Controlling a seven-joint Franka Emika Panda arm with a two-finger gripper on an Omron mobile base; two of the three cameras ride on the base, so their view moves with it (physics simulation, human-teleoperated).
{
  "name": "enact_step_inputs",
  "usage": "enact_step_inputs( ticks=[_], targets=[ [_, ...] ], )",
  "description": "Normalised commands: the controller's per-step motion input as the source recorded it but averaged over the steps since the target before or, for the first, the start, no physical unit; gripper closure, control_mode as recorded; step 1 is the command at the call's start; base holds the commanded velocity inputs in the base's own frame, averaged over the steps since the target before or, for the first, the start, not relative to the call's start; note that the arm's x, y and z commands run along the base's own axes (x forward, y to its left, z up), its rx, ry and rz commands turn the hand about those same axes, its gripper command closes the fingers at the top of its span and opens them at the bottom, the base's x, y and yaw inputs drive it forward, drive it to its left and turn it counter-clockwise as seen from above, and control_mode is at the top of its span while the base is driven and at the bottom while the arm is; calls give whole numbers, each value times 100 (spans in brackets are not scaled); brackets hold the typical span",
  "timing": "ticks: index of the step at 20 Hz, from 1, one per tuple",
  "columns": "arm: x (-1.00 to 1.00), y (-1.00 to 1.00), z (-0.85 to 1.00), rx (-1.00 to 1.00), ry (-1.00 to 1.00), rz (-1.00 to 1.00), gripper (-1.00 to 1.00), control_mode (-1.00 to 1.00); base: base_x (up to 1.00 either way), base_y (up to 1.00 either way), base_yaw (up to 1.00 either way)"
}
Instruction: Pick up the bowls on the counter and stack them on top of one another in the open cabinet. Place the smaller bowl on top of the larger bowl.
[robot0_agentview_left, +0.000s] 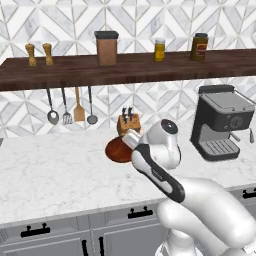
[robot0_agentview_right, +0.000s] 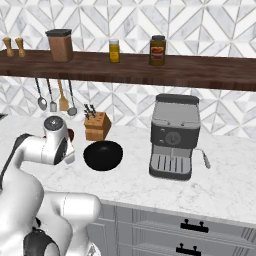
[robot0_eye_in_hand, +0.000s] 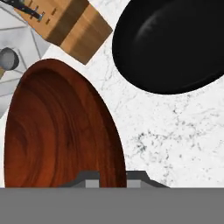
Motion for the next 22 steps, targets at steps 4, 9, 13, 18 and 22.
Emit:
enact_step_inputs(
  ticks=[4,9,13,18,22],
  targets=[
    [-47,-73,59,6,4,0,100,-100,0,0,0],
    [-30,-55,49,0,1,-3,100,-100,0,0,0],
    [-2,-83,30,0,3,-4,100,-100,0,0,0],
    [7,-63,5,0,4,-1,100,-100,0,0,0],
    [26,-11,0,-2,3,0,100,-100,0,0,0]
  ],
)
